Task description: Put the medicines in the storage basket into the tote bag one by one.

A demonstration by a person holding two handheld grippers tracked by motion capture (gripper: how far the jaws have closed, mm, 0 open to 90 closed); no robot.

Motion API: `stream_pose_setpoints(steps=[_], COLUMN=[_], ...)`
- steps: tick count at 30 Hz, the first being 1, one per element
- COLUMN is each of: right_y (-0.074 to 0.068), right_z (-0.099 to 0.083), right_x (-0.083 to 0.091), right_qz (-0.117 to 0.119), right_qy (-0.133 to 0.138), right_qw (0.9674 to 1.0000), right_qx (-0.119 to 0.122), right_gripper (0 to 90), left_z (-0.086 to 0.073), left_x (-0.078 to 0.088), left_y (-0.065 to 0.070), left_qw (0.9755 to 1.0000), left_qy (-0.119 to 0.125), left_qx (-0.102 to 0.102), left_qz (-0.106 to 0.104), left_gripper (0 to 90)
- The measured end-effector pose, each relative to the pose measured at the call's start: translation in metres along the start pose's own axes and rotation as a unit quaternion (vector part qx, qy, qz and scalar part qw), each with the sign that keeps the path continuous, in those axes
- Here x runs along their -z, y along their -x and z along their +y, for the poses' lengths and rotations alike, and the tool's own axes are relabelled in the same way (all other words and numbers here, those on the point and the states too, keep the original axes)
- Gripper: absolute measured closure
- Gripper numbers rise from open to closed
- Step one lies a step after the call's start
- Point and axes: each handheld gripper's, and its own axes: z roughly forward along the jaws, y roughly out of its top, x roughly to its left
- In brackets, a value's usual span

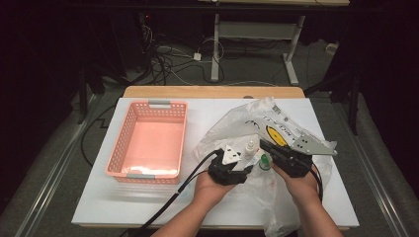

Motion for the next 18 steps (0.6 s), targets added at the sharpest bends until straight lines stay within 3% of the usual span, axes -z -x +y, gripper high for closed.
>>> stream_pose_setpoints(steps=[8,12,16,18], right_y=[-0.001,-0.001,0.000,-0.001], right_z=[-0.001,-0.002,-0.004,-0.005], right_x=[0.002,0.004,0.007,0.008], right_qz=[0.000,-0.003,-0.007,-0.011], right_qy=[-0.004,-0.004,-0.006,-0.008], right_qw=[1.0000,1.0000,1.0000,0.9999], right_qx=[0.003,0.002,0.002,0.001], right_gripper=[90.0,90.0,90.0,90.0], left_z=[-0.026,-0.035,-0.040,-0.040], left_x=[0.026,0.033,0.028,0.024], left_y=[0.000,-0.003,-0.013,-0.016], left_qw=[0.9995,0.9979,0.9950,0.9943], left_qy=[-0.032,-0.064,-0.098,-0.102], left_qx=[0.005,-0.009,0.016,0.031], left_qz=[-0.004,-0.002,-0.010,-0.001], left_gripper=[33.8,26.7,18.6,13.0])
